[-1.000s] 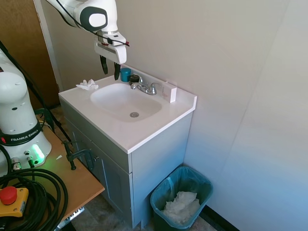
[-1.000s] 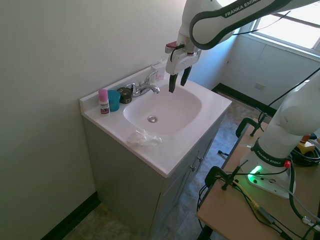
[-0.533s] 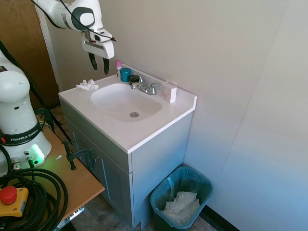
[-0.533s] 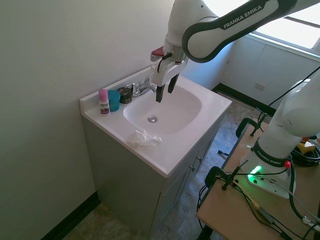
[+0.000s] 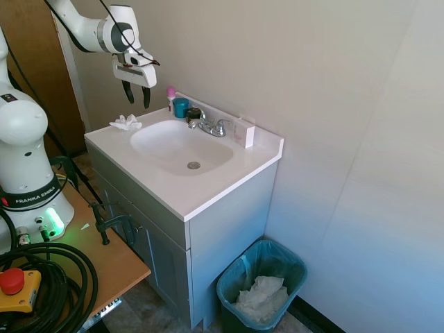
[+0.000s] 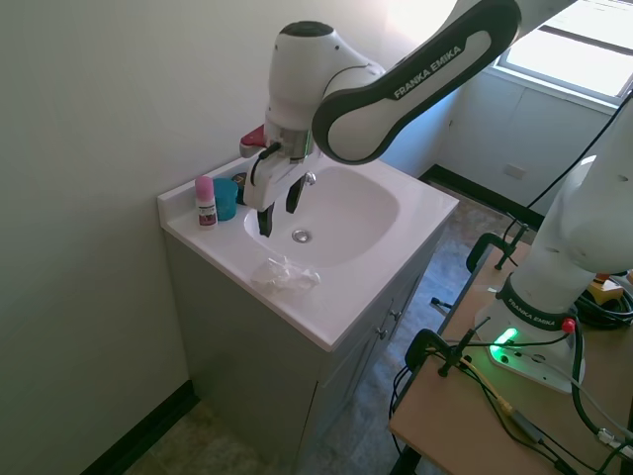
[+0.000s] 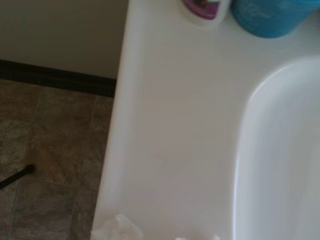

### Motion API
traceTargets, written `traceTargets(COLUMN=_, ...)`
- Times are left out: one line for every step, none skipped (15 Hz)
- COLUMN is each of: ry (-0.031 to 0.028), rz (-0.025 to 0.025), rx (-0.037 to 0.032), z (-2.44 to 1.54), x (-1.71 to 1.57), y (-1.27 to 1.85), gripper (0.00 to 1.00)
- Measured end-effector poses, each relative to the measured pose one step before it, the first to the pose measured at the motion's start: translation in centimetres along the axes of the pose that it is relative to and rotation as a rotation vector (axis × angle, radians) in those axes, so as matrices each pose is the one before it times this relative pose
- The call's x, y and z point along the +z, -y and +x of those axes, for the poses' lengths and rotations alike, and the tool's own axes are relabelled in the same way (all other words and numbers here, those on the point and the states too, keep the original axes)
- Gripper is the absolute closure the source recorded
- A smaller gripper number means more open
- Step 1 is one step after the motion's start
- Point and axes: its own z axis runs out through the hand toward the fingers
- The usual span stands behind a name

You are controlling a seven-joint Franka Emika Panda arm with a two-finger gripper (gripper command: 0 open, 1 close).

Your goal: Throw the tissue in the trash bin

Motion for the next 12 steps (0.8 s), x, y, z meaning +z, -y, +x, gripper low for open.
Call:
traceTargets(ry=0.00975, rz=-0.00905, rx=-0.00253, z=-0.397, x=1.057, y=0.373, gripper=0.00)
traceTargets(ry=0.00641, rz=-0.00752, rx=-0.00303, z=-0.311, x=0.759, y=0.315, gripper=0.00)
traceTargets(ry=0.00382, rz=-0.00496, rx=-0.00051, z=-0.194, x=0.662, y=0.245, gripper=0.00)
traceTargets(ry=0.00408, rz=-0.00390, rx=0.00035, z=-0.286, x=0.532, y=0.281, gripper=0.00)
traceTargets(ry=0.00113, rz=-0.00621, rx=-0.00136, z=-0.192, x=0.523, y=0.192, gripper=0.00)
traceTargets(ry=0.00121, rz=-0.00619, rx=0.00165, z=-0.203, x=0.526, y=0.138, gripper=0.00)
traceTargets(ry=0.00386, rz=-0.00485, rx=0.00219, z=0.002, x=0.508, y=0.091, gripper=0.00)
traceTargets(ry=0.00397, rz=-0.00512, rx=0.00073, z=0.045, x=0.433, y=0.081, gripper=0.00)
traceTargets(ry=0.00422, rz=-0.00435, rx=0.00079, z=0.075, x=0.393, y=0.132, gripper=1.00)
traceTargets(ry=0.00425, rz=-0.00379, rx=0.00094, z=0.050, x=0.347, y=0.111, gripper=1.00)
traceTargets(ry=0.00320, rz=-0.00252, rx=0.00056, z=0.044, x=0.272, y=0.135, gripper=1.00)
traceTargets(ry=0.00317, rz=-0.00381, rx=0.00053, z=-0.009, x=0.282, y=0.029, gripper=1.00)
